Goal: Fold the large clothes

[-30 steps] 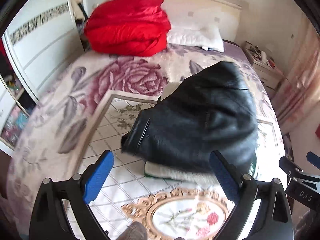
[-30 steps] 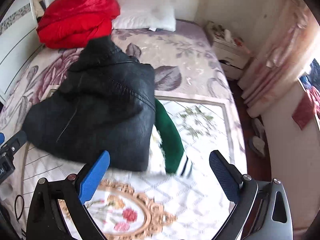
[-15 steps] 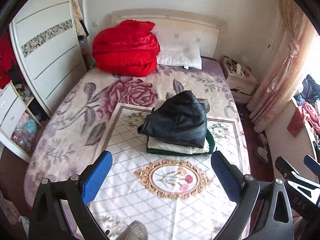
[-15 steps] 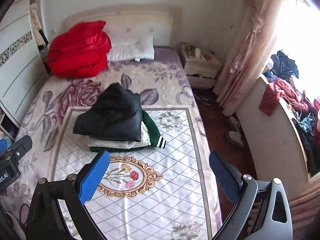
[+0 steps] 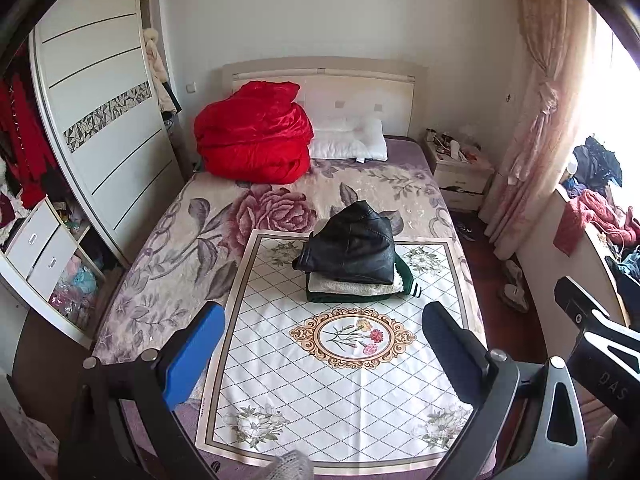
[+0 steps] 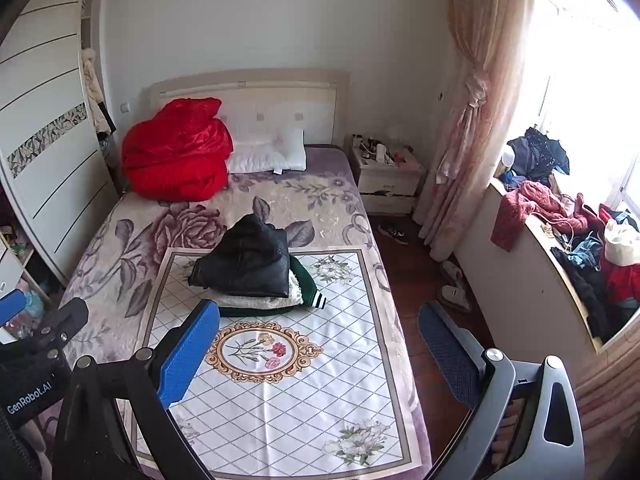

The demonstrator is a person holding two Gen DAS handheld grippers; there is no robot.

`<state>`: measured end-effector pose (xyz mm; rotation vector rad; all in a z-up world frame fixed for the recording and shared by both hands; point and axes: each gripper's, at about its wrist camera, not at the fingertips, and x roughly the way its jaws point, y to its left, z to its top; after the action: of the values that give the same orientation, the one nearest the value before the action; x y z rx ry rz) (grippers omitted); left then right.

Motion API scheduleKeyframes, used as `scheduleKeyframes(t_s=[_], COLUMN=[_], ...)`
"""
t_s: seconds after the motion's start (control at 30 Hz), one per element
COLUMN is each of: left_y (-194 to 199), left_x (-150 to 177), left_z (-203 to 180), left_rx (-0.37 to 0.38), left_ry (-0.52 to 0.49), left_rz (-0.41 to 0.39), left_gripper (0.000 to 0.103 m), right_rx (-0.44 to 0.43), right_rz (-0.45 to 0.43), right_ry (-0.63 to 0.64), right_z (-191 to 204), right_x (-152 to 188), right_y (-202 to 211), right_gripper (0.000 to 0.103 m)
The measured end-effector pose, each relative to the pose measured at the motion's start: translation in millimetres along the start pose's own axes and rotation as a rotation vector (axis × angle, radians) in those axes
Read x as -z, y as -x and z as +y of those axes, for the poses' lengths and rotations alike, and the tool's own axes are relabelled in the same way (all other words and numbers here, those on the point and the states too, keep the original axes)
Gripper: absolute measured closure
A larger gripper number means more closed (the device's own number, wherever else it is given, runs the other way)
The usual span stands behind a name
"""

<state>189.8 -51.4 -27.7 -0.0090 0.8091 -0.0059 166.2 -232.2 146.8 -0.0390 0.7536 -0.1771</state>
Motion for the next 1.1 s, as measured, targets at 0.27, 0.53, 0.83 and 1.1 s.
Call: scheduleKeyframes(t_s=[0.27, 0.53, 0.83, 1.1], left_y=[28.9, 44.9, 54.3, 58.7], left_x=[4.0, 6.0, 8.1, 10.0], left_z=[4.7, 6.4, 11.5, 15.3], left_rx=[0.001, -0.006, -0.005, -0.011], left_ry=[0.017, 0.016, 0.027, 0.030], left_rz=[-0.020, -0.065, -0.086, -0.097], left_gripper=[0.002, 0.000, 0.000, 0.000], right_rx=[0.002, -0.006, -0.015, -0.019], right_rz=[-0.054, -0.075, -0.091, -0.114], right_ry=[0.003, 0.020, 0.036, 0.043], right_z=[-0.8, 3.9, 10.9, 14.0], right_x=[0.0, -3.6, -8.2, -7.8], right_y=[46.6, 61.0, 65.9, 73.1], right_gripper=[0.002, 0.000, 0.000, 0.000])
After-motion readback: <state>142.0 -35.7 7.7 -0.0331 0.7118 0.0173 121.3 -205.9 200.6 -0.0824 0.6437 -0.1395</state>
